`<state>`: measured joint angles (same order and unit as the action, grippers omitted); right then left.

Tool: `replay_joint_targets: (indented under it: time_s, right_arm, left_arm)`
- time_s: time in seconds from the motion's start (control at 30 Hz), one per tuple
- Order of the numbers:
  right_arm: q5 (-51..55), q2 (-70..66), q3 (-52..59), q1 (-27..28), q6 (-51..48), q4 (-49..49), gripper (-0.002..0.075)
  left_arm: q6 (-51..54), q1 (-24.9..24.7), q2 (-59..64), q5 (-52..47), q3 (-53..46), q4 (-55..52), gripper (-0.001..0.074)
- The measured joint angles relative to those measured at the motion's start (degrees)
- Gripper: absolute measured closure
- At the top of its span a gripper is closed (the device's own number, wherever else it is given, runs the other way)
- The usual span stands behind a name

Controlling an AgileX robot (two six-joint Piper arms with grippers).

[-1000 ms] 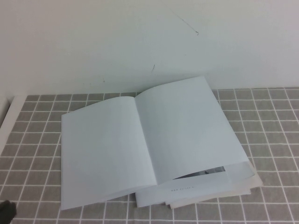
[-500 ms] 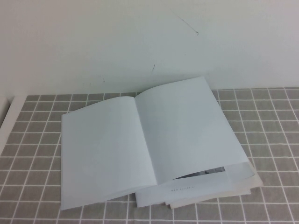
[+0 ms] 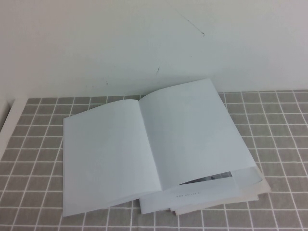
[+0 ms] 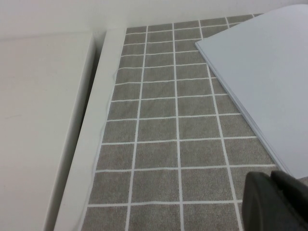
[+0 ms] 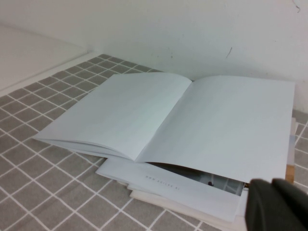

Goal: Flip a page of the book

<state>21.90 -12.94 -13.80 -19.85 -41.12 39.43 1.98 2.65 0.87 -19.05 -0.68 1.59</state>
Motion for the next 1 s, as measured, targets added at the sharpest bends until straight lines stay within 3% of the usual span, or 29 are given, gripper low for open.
replay_joint_targets:
  time_s: [0.6, 1.0]
  right_arm:
    - [0.00, 0.00, 0.00, 0.52, 0.00, 0.00, 0.0729]
    - [0.38, 2.35, 0.00, 11.18, -0.76, 0.00, 0.0729]
  left_arm:
    - [0.00, 0.00, 0.00, 0.00, 0.00, 0.00, 0.0739]
    - [0.00, 0.00, 0.00, 0.00, 0.00, 0.00, 0.0739]
